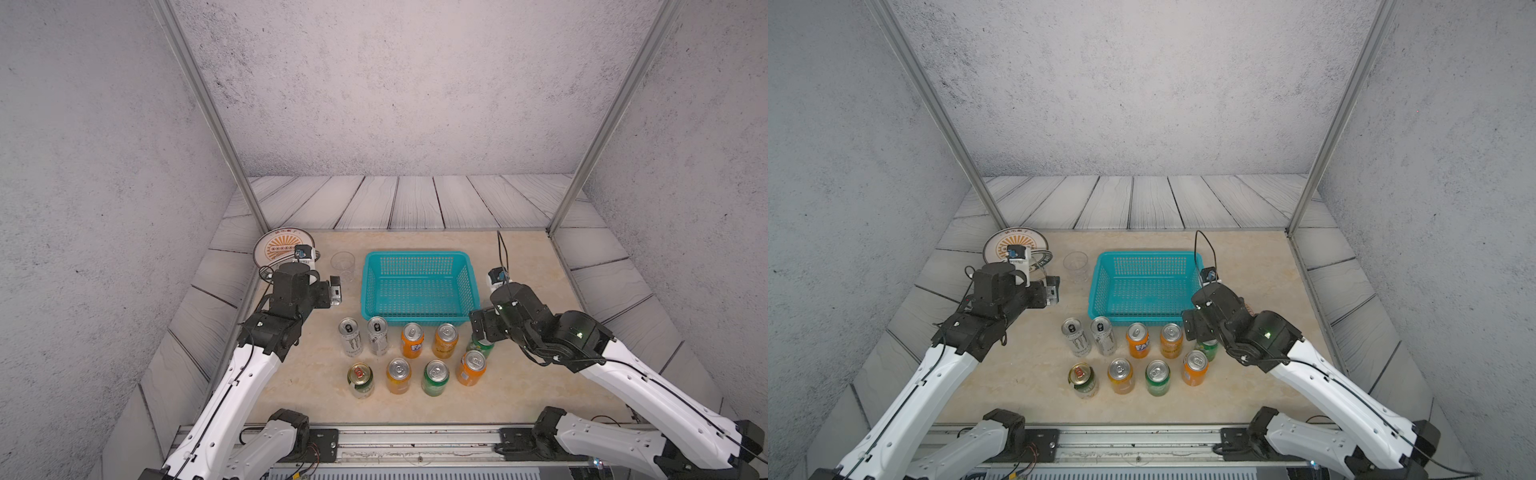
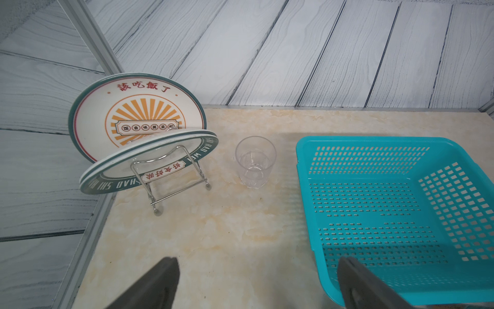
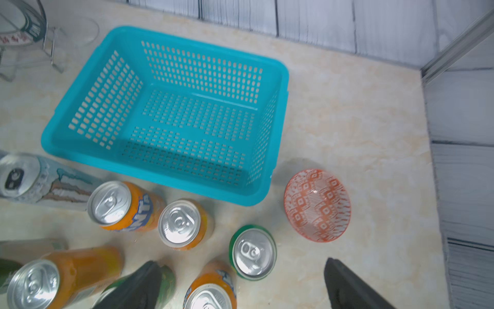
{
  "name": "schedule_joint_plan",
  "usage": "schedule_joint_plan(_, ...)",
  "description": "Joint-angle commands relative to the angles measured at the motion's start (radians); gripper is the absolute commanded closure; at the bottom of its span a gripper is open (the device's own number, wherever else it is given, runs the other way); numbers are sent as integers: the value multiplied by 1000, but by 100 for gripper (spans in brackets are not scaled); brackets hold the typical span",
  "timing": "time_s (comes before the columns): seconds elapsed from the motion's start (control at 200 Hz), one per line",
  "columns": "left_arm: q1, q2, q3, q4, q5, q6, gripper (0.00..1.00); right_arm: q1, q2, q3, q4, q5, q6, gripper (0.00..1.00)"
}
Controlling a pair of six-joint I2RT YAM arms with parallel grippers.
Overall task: Take out the drinks from the basket
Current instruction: Reset both arms
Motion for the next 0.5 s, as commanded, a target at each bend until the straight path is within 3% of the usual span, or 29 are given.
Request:
schedule_joint_plan(0.0, 12, -7, -5, 9, -10, 7, 1, -85, -4, 53, 40, 37, -123, 0)
schedule_joint_plan(0.165, 14, -11, -7, 10, -9, 6, 1, -266, -7, 81, 121, -29, -198, 0)
schedule_joint_plan(0.315, 16, -12, -5, 11, -9, 5, 1, -346, 1, 44, 191, 34, -239, 0)
schedule_joint_plan(0.495, 16, -13, -6, 10, -8, 5, 1, -423, -14, -69, 364, 24, -243, 0)
